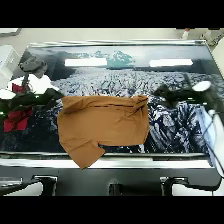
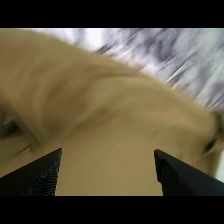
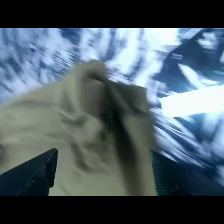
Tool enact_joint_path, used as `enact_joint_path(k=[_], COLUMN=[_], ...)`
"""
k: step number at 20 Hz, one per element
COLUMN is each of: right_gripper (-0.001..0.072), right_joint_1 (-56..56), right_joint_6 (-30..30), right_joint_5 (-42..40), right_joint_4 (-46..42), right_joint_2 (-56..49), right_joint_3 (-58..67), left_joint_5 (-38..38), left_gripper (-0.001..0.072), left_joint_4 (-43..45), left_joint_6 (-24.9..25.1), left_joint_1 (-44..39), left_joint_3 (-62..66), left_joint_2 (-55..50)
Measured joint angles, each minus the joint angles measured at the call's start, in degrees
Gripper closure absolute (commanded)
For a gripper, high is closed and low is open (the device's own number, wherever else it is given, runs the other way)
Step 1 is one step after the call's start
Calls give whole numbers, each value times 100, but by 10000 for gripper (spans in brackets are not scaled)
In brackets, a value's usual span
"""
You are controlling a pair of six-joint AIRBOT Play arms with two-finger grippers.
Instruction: Fold the clothes and pants, and hang the long-sleeved shirts on hangers.
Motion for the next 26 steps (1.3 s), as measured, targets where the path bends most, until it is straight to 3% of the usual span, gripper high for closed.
enact_joint_path(k=[3,5,11,12,14,15,17,18,19,20,21,22,26], right_gripper=[23,14,6,6,6,6,9,43,115,337,622,677,677], right_joint_1=[-549,-678,-249,-125,151,280,553,675,807,925,1045,1132,1156], right_joint_6=[-400,-542,-761,-761,-717,-669,-546,-452,-365,-317,-297,-273,-400], right_joint_5=[1355,1690,1519,1436,1215,1106,892,844,793,682,485,304,313], right_joint_4=[-907,-1156,-717,-664,-592,-579,-542,-520,-476,-391,-376,-348,-39], right_joint_2=[144,282,439,446,450,442,376,332,286,249,216,190,240], right_joint_3=[-361,-944,-2122,-2186,-2267,-2291,-2323,-2328,-2332,-2339,-2345,-2347,-1845], left_joint_5=[-1261,-1657,-1611,-1512,-1445,-1355,-997,-782,-695,-605,-520,-446,-389], left_gripper=[69,75,77,125,142,260,596,680,681,681,682,682,683], left_joint_4=[767,1082,1134,1128,1058,1010,966,968,955,918,933,929,713], left_joint_6=[-48,28,442,463,476,470,404,341,323,297,297,299,422], left_joint_1=[627,820,719,660,546,483,319,227,136,52,-22,-68,-164], left_joint_3=[-245,-708,-1954,-2044,-2155,-2186,-2234,-2245,-2249,-2247,-2227,-2179,-1491], left_joint_2=[-31,-33,-68,-72,-76,-76,-85,-87,-83,-66,-15,68,896])
